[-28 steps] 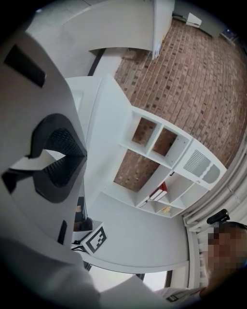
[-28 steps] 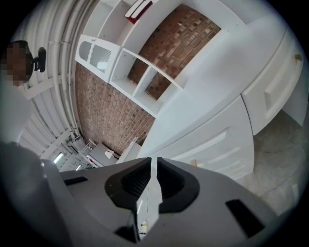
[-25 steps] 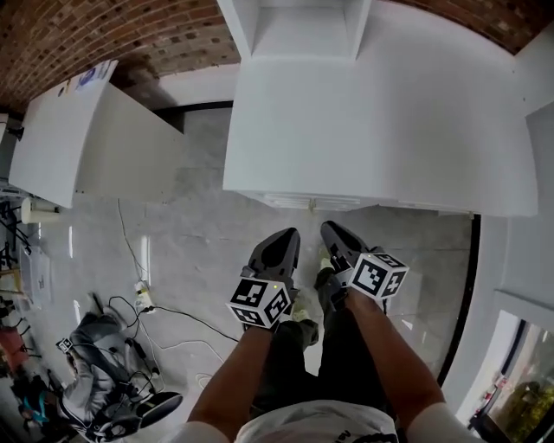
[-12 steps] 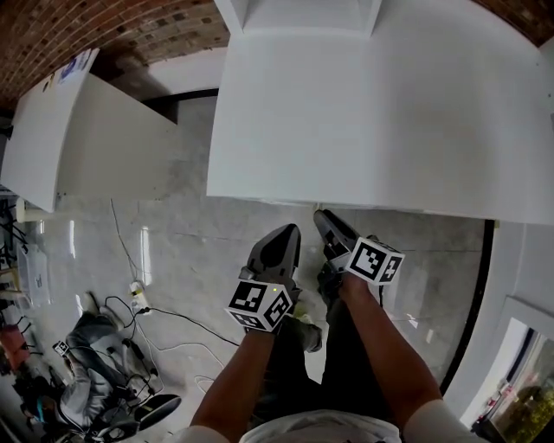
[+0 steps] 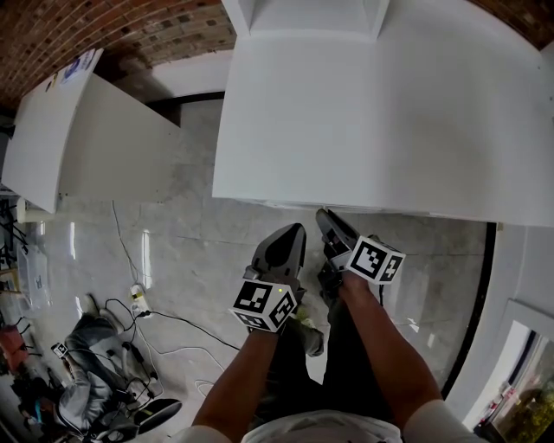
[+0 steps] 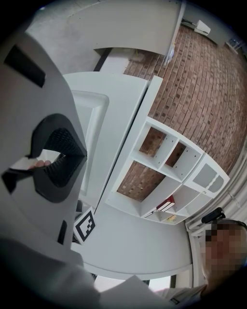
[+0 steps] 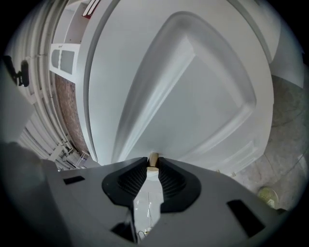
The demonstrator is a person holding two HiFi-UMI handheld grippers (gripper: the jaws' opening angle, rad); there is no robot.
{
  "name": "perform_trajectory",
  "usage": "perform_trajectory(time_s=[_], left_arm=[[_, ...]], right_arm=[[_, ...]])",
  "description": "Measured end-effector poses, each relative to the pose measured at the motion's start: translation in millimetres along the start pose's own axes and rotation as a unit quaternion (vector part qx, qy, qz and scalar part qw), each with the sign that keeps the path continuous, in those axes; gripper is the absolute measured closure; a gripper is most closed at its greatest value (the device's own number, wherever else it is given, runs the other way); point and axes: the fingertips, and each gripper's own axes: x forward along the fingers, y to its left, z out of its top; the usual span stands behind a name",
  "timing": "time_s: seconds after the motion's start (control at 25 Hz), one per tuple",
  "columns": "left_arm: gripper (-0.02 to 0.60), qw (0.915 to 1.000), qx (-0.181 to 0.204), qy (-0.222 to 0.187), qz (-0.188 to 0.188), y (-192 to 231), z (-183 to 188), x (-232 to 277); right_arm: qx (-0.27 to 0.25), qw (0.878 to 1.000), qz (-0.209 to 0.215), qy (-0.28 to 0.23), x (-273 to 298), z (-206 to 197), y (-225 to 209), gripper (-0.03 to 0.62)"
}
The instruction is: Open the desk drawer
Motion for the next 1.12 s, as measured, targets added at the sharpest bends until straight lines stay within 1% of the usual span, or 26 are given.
perform_trajectory(time_s=[0.2, 0.44, 0.76, 1.12], left_arm=[[0.57, 1.0, 0.001, 0.001, 0.0, -7.4, 0.8, -14.3], [0.571, 0.9999, 0.0, 0.012, 0.004, -17.5, -9.1, -45.3], [0.569, 0.9996, -0.007, 0.027, 0.003, -29.9, -23.9, -87.1], [0.571, 0.9991, -0.005, 0.041, -0.002, -49.6, -39.8, -132.7]], right_arm=[[-0.003, 1.0, -0.014, 0.001, -8.0, -7.9, -0.4, 0.516], [0.002, 1.0, -0.025, 0.001, -28.7, -30.6, 0.2, 0.516], [0.005, 0.999, -0.041, 0.011, -55.1, -72.6, 5.0, 0.516], [0.01, 0.998, -0.061, 0.023, -93.8, -120.6, 7.6, 0.516]])
